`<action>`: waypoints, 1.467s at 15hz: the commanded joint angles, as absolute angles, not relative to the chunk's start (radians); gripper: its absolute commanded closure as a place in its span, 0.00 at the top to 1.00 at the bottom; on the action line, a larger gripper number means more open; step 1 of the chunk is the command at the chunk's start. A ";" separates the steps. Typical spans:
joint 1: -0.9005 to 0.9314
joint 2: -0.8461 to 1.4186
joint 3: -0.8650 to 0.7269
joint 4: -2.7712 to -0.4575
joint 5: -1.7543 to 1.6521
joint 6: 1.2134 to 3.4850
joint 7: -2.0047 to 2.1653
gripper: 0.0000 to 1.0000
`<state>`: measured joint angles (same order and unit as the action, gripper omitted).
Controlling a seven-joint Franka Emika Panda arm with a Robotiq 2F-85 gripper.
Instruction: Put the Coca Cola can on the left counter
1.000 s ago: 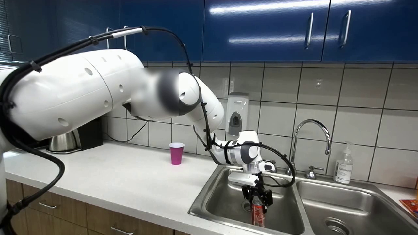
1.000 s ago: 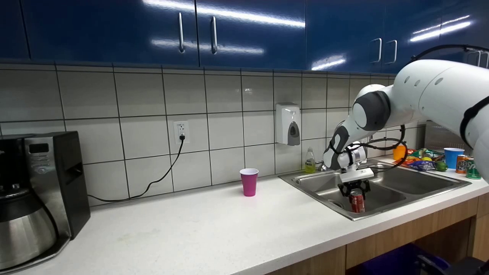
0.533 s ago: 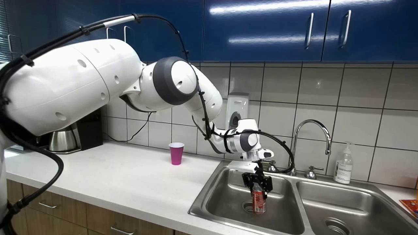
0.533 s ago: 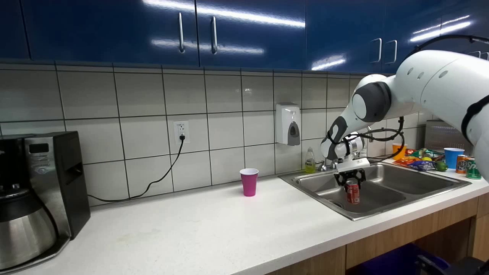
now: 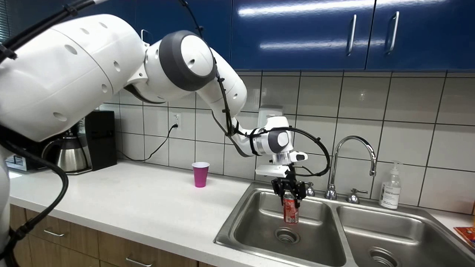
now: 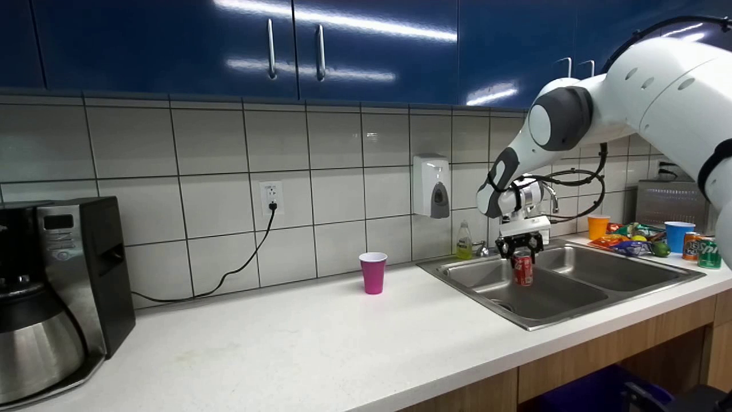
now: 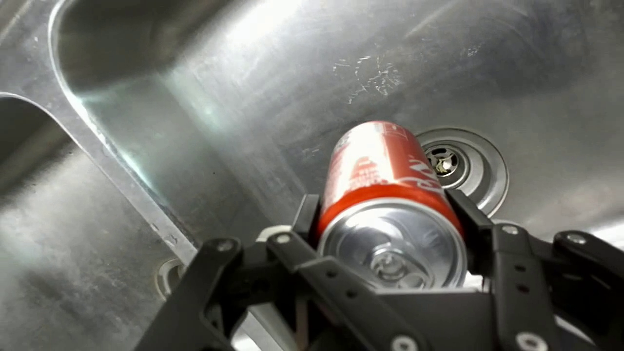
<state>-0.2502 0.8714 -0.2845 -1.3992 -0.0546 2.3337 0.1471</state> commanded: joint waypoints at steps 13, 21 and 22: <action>-0.213 0.443 -0.289 -1.891 -0.126 2.340 0.124 0.41; -0.194 0.267 -0.287 -2.079 -0.192 2.348 0.138 0.41; -0.190 0.245 -0.285 -2.101 -0.199 2.346 0.139 0.41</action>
<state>-0.2049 0.3522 -0.2849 -2.0016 -0.1619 2.3379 0.1389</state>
